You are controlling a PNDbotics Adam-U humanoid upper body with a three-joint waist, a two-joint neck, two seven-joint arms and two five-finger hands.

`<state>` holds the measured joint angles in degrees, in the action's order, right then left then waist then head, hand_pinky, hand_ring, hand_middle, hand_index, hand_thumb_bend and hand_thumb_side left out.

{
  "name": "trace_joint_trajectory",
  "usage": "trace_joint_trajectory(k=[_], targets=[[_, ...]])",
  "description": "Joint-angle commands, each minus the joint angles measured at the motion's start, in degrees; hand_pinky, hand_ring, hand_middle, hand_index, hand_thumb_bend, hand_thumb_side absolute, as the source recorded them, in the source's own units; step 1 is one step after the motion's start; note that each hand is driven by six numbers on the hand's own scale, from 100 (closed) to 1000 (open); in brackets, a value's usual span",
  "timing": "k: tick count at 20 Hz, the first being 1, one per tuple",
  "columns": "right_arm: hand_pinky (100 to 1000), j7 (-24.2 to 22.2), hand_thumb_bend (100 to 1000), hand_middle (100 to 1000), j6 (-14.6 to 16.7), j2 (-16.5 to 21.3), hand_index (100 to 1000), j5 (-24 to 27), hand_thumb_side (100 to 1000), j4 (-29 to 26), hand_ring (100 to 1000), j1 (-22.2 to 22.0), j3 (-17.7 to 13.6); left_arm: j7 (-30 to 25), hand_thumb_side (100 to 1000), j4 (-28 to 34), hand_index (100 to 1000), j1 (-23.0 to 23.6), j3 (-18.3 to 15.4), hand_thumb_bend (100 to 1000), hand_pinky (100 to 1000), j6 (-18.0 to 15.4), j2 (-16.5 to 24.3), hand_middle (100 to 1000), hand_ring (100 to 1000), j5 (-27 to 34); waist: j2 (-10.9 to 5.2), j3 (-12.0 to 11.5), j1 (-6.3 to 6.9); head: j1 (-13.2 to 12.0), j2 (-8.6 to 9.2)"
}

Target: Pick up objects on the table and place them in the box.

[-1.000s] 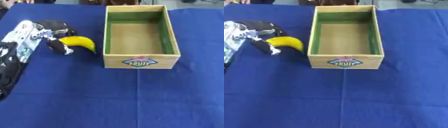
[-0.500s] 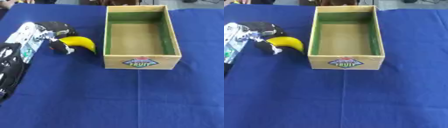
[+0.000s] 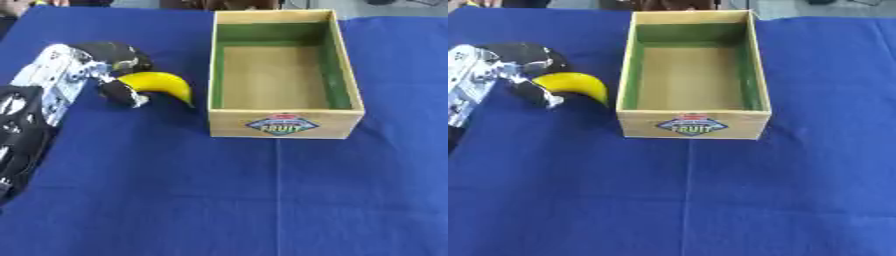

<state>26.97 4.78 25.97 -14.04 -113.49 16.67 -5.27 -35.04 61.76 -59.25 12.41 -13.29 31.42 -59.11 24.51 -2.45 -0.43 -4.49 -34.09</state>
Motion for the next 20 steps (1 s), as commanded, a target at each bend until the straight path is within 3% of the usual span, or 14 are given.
trace_joint_trajectory(k=[1, 20], targets=[[798, -0.1, 100, 750, 0.0, 0.8, 926, 0.4, 1000, -1.1, 738, 0.4, -0.2, 1.4, 533, 1.0, 844, -1.1, -0.5, 260, 581, -0.1, 1.2, 688, 732, -0.5, -1.00, 0.0, 0.04, -0.1, 0.74], [801, -0.2, 100, 750, -0.1, 0.5, 928, 0.4, 1000, -1.1, 739, 0.2, -0.3, 5.0, 549, 1.2, 748, -0.9, -0.1, 213, 478, -0.3, 1.0, 562, 618, -1.3, -0.72, -0.1, -0.22, 0.1, 1.09]])
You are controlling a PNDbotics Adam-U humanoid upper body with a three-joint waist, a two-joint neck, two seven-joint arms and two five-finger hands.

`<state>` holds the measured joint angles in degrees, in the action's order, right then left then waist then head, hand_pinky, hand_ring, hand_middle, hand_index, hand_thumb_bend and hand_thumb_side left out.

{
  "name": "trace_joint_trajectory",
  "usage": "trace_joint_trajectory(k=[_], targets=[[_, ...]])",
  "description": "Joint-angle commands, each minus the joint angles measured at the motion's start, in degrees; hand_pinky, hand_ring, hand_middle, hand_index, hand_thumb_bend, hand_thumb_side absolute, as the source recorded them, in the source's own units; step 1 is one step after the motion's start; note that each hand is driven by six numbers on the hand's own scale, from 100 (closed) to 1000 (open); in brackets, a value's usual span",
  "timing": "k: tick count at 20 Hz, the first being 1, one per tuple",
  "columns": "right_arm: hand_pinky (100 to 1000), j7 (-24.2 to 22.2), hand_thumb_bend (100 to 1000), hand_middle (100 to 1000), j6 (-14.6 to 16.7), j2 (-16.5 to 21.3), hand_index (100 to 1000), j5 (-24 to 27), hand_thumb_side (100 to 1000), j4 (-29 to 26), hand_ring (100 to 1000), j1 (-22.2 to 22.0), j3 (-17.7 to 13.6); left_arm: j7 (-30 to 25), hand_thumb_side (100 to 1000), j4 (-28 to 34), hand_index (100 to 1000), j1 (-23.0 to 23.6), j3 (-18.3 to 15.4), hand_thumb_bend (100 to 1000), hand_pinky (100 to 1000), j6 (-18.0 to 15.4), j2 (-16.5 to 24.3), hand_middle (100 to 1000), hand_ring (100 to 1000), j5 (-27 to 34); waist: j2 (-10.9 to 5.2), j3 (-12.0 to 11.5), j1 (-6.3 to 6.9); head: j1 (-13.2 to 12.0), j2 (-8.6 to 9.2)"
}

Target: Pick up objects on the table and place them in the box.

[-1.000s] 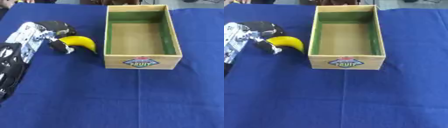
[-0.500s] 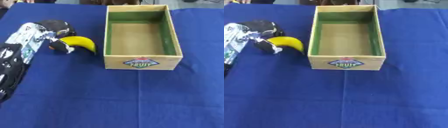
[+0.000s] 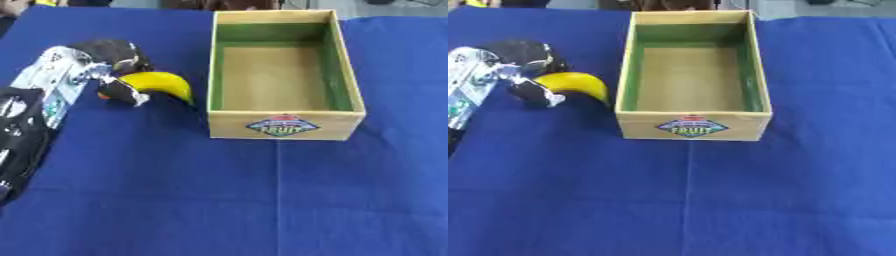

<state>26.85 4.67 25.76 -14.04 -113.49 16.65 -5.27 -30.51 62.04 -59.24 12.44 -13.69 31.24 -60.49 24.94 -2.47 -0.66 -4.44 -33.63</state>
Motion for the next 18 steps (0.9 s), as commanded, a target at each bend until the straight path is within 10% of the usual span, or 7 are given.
trace_joint_trajectory(k=[1, 18], targets=[[801, -0.1, 100, 751, 0.0, 0.7, 928, 0.4, 1000, -1.1, 739, 0.2, -0.3, 0.6, 546, 1.0, 748, -0.9, -0.2, 204, 474, 0.2, 1.2, 560, 615, 0.0, -1.14, -0.1, -0.01, 0.0, 0.64], [803, -0.2, 100, 752, 0.1, 0.7, 929, 0.4, 1000, -1.1, 741, 0.1, -0.3, 4.2, 546, 1.8, 708, -1.0, -0.4, 100, 419, 2.3, 1.6, 509, 570, -1.6, -1.51, -0.2, -0.03, -0.1, 0.40]])
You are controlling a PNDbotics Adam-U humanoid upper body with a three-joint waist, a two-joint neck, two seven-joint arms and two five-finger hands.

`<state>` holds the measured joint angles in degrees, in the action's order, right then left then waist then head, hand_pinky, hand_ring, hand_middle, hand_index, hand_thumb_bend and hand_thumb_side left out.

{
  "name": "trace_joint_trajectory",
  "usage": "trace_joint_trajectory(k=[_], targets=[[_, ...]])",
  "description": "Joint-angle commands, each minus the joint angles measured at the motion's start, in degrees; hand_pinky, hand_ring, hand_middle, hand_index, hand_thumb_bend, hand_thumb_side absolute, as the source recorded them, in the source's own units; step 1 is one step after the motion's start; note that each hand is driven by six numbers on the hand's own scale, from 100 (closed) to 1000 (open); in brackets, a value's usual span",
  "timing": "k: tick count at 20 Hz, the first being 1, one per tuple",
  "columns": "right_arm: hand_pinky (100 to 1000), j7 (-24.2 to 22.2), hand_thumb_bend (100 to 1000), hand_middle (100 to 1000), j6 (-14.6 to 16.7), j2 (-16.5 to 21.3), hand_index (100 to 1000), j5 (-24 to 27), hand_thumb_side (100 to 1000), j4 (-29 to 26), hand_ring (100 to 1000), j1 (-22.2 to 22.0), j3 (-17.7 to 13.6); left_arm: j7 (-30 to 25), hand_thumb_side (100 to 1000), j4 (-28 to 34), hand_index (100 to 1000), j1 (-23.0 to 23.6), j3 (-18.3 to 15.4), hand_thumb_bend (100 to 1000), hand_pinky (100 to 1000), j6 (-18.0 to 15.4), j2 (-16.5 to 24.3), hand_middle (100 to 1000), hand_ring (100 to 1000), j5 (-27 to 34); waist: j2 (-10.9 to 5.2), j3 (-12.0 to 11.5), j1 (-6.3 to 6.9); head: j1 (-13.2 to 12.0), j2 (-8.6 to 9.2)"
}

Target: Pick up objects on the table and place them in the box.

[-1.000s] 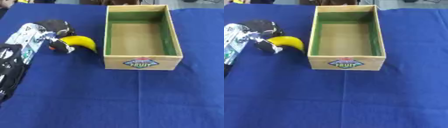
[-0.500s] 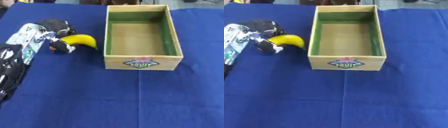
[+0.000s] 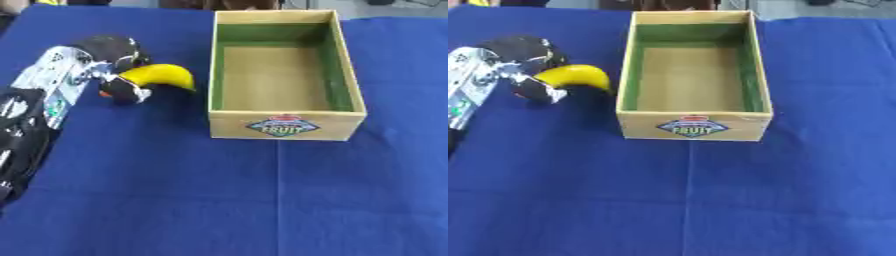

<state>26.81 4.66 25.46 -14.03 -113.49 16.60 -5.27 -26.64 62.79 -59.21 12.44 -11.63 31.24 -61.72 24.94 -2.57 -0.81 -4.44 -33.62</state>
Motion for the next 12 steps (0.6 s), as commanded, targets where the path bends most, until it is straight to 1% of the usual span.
trace_joint_trajectory(k=[1, 12], targets=[[803, -0.2, 100, 752, 0.1, 1.0, 929, 0.4, 1000, -1.1, 741, 0.1, -0.3, 0.2, 549, 1.2, 709, -1.1, -0.5, 100, 419, 0.3, 1.7, 509, 570, -0.4, -1.59, -0.1, 0.14, -0.1, 0.36], [803, -0.2, 100, 753, 0.2, 1.1, 929, 0.5, 1000, -1.1, 743, -0.1, -0.4, -0.8, 552, 3.3, 699, -1.9, -0.6, 100, 412, 1.2, 2.2, 500, 564, -0.6, -2.53, -0.4, 0.18, -0.2, -0.08]])
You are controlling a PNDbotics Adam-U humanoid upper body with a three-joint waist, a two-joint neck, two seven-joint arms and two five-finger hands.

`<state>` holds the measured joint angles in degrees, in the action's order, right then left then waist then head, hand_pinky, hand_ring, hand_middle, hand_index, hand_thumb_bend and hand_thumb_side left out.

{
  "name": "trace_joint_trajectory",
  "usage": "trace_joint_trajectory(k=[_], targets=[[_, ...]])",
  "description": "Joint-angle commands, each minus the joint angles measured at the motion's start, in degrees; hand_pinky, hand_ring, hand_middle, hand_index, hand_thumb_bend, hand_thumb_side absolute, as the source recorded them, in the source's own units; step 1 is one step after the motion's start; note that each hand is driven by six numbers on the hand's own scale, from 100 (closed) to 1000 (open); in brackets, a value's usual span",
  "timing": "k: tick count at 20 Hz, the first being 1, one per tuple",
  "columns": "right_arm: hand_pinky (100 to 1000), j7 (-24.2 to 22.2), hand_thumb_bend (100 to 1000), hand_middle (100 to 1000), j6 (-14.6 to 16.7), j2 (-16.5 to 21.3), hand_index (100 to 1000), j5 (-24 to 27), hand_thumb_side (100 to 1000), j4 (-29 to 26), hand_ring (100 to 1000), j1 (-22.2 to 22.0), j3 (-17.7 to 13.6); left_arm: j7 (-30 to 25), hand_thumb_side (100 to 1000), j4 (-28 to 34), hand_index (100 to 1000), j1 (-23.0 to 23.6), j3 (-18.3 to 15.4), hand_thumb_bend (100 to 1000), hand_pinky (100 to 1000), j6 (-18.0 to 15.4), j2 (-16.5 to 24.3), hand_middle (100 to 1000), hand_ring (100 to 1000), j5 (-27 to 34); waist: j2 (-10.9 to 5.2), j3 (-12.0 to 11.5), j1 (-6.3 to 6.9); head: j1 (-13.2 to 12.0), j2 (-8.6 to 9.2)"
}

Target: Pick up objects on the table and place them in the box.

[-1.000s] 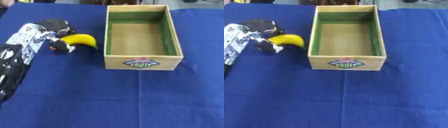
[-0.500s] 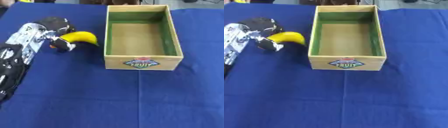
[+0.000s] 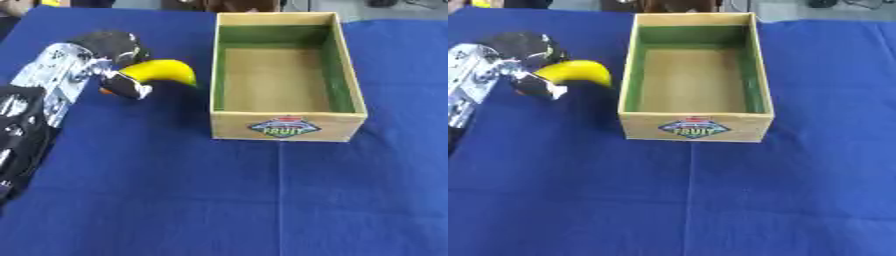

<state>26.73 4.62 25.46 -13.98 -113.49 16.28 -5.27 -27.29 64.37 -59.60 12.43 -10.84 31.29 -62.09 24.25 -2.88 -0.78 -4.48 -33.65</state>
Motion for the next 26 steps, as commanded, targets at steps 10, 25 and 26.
trace_joint_trajectory(k=[10, 25, 26], targets=[[804, -0.2, 100, 755, 0.3, 1.4, 929, 0.6, 1000, -1.1, 744, 0.0, -0.4, -1.0, 561, 5.8, 690, -2.4, -1.4, 100, 407, 1.3, 2.8, 488, 559, -0.4, -2.82, -0.3, 0.27, 0.0, -0.56], [805, -0.3, 100, 757, 0.3, 1.5, 930, 0.8, 1000, -1.1, 744, -0.3, -0.3, -3.2, 574, 11.7, 683, -6.8, -2.5, 100, 427, 2.4, 1.0, 479, 566, -1.1, -3.37, -0.3, 0.60, 0.2, -0.83], [805, -0.3, 100, 757, 0.3, 1.5, 930, 0.8, 1000, -1.1, 745, -0.3, -0.3, -3.2, 574, 11.7, 683, -7.3, -2.5, 100, 426, 2.4, 0.5, 479, 566, -1.3, -3.36, -0.2, 0.60, 0.2, -0.83]])
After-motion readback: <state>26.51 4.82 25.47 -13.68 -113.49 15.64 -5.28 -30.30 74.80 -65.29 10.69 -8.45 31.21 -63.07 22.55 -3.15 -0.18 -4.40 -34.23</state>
